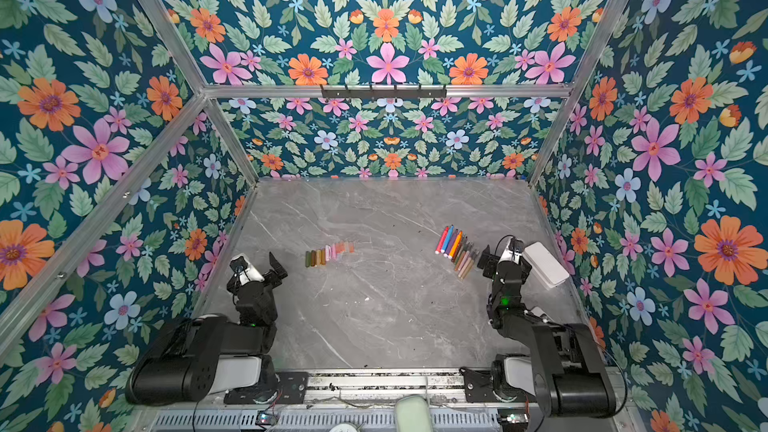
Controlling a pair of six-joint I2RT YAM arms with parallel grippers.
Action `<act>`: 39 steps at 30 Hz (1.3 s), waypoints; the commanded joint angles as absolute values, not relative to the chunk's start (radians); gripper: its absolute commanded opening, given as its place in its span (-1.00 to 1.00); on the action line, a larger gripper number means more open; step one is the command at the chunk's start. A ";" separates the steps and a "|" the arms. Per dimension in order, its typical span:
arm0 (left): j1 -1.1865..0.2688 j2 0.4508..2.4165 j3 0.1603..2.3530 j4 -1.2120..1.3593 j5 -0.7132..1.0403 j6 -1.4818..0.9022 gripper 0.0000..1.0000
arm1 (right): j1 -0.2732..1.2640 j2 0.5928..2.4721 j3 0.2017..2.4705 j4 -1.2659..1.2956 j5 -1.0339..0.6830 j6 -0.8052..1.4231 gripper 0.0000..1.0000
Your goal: Open the pen caps
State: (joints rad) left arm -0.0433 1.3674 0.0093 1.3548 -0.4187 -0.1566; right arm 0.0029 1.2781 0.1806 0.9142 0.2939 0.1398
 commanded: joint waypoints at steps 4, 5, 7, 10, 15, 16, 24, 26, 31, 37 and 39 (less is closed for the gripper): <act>-0.071 1.551 0.085 1.580 -0.352 -0.024 1.00 | 0.049 1.430 0.266 0.972 0.282 0.062 0.98; -0.074 1.539 0.107 1.511 -0.316 -0.019 1.00 | 0.050 1.484 0.267 1.073 0.289 0.043 0.98; -0.072 1.593 0.154 1.466 -0.293 -0.020 1.00 | 0.043 1.426 0.288 0.904 0.272 0.082 0.98; -0.068 1.586 0.199 1.359 -0.294 -0.030 1.00 | 0.041 1.450 0.281 0.965 0.275 0.066 0.98; -0.058 1.607 0.272 1.263 -0.274 -0.030 1.00 | 0.041 1.436 0.286 0.927 0.269 0.075 0.98; -0.058 1.623 0.263 1.318 -0.274 -0.011 1.00 | 0.041 1.451 0.280 0.971 0.273 0.064 0.98; -0.060 1.619 0.262 1.310 -0.276 -0.006 1.00 | 0.044 1.443 0.272 0.974 0.190 0.029 0.79; -0.061 1.619 0.263 1.309 -0.276 -0.007 1.00 | 0.044 1.442 0.273 0.968 0.189 0.031 0.90; -0.039 1.618 0.278 1.277 -0.212 -0.023 1.00 | -0.011 1.436 0.310 0.886 0.112 0.073 0.97; -0.032 1.614 0.278 1.268 -0.092 0.023 1.00 | 0.016 1.437 0.284 0.937 0.099 0.026 0.97; -0.034 1.614 0.276 1.271 -0.094 0.023 1.00 | 0.020 1.434 0.263 0.972 0.046 0.000 0.97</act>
